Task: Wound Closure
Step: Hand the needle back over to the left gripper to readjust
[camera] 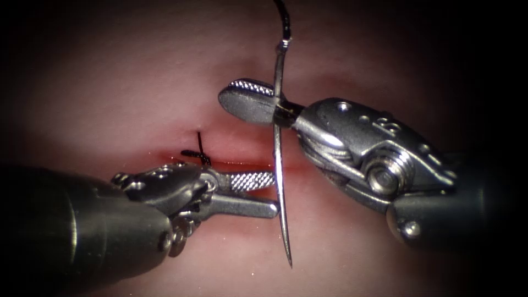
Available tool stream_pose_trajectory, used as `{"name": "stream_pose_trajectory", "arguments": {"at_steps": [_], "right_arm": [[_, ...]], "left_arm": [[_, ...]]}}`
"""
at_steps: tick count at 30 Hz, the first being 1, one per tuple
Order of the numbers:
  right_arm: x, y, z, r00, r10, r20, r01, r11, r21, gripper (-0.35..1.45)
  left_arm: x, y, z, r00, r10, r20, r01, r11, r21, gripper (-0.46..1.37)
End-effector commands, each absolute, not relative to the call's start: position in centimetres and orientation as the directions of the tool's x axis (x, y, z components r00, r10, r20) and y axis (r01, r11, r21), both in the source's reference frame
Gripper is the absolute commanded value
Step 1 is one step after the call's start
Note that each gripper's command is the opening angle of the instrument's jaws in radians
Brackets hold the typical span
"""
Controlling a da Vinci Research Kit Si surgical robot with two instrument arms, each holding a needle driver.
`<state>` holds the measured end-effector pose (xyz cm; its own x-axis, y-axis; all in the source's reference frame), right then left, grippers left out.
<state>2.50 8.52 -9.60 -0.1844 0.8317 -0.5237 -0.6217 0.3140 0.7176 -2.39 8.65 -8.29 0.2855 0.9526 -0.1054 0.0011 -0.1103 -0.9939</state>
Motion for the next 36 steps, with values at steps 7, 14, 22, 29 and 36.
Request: {"name": "stream_pose_trajectory", "arguments": {"at_steps": [7,14,22,29,36], "right_arm": [[2.54,8.47,-9.59,-0.189,0.827,-0.53,-0.631,0.311,0.711,-0.35],[2.59,8.44,-9.61,-0.192,0.826,-0.53,-0.635,0.307,0.709,-0.35],[2.59,8.43,-9.61,-0.193,0.825,-0.531,-0.643,0.303,0.703,-0.35],[2.59,8.42,-9.62,-0.194,0.824,-0.532,-0.647,0.3,0.701,-0.35],[2.6,8.43,-9.61,-0.191,0.822,-0.536,-0.649,0.304,0.698,-0.35]], "left_arm": [[-2.39,8.68,-8.31,0.307,0.946,-0.102,-0.01,-0.104,-0.995,0.71],[-2.42,8.69,-8.3,0.32,0.942,-0.104,-0.022,-0.103,-0.994,0.68],[-2.42,8.68,-8.3,0.324,0.94,-0.106,-0.026,-0.103,-0.994,0.5],[-2.42,8.68,-8.31,0.33,0.938,-0.107,-0.032,-0.102,-0.994,-0.03],[-2.41,8.66,-8.33,0.314,0.942,0.118,-0.015,0.129,-0.991,-0.35]]}}
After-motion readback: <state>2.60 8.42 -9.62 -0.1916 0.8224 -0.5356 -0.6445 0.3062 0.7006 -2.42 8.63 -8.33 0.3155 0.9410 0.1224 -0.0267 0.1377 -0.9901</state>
